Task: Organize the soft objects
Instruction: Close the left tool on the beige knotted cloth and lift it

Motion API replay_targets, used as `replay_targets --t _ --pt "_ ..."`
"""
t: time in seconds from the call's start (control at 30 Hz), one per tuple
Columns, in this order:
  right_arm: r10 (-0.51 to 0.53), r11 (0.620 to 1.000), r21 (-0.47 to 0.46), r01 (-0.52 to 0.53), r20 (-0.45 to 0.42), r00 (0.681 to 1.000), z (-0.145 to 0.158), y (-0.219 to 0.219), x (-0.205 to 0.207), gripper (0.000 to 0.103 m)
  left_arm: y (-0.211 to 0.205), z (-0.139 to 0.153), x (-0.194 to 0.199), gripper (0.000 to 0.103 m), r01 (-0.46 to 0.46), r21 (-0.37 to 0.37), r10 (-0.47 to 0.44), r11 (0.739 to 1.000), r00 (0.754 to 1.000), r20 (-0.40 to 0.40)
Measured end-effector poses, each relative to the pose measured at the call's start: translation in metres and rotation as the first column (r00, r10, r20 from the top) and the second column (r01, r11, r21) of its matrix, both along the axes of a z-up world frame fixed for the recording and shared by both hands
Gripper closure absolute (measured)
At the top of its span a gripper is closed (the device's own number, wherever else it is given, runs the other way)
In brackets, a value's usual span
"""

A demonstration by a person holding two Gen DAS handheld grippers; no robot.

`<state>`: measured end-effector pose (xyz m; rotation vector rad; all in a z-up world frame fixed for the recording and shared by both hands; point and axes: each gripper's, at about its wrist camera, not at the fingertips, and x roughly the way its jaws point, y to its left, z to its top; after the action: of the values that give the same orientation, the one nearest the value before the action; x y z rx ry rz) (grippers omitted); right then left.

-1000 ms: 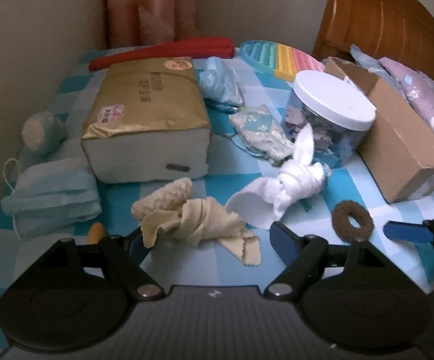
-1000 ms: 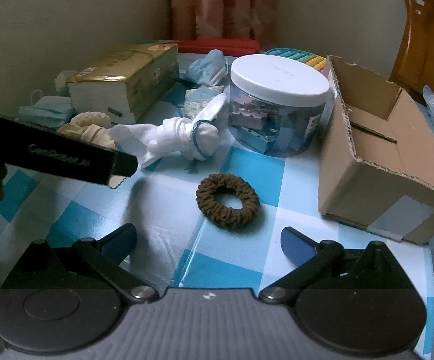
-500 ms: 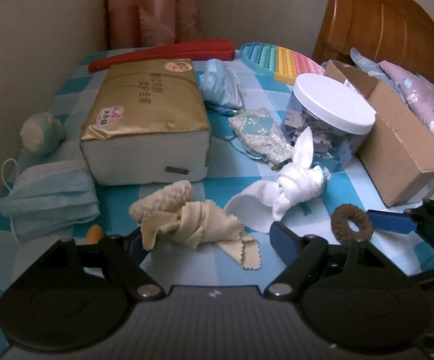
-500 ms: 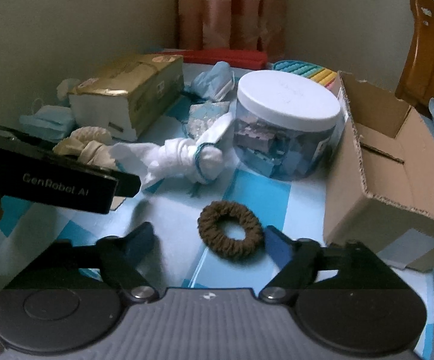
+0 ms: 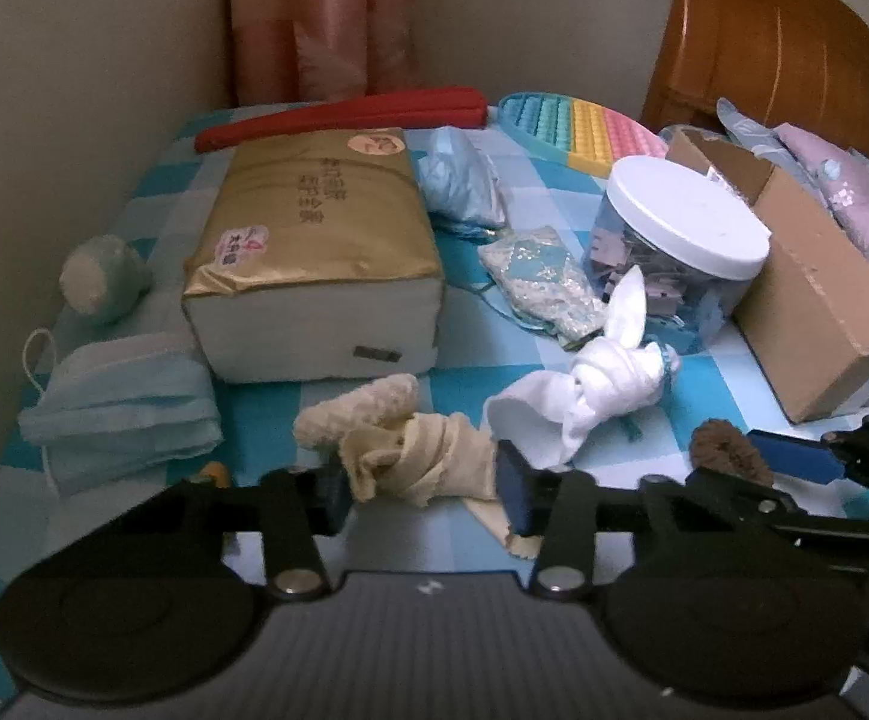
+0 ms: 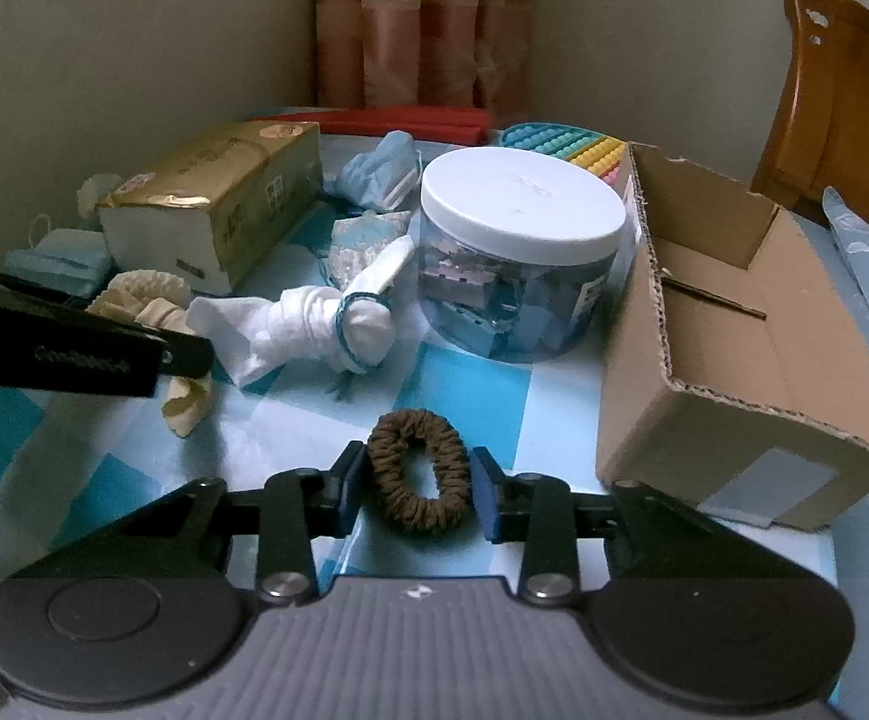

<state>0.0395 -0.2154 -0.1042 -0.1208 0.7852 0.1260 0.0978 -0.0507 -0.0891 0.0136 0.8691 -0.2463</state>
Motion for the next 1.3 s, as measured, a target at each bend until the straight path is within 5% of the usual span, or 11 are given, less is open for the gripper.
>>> replay_targets --t 0.33,0.9,1.3 --pt "0.005 1.0 -0.007 -0.005 0.02 1.0 0.016 0.0 -0.022 0.062 0.008 0.021 -0.024 0.061 0.055 -0.053 -0.056 0.997 0.998 -0.008" --pt "0.03 1.0 -0.01 -0.029 0.115 0.993 0.062 -0.029 -0.064 0.062 0.004 0.058 -0.079 0.061 0.125 0.005 -0.125 0.992 0.992 0.023" --pt "-0.051 0.997 -0.048 0.064 0.23 0.972 0.088 -0.091 -0.02 0.062 -0.019 0.073 -0.078 0.061 0.153 0.005 -0.153 0.988 0.987 0.042"
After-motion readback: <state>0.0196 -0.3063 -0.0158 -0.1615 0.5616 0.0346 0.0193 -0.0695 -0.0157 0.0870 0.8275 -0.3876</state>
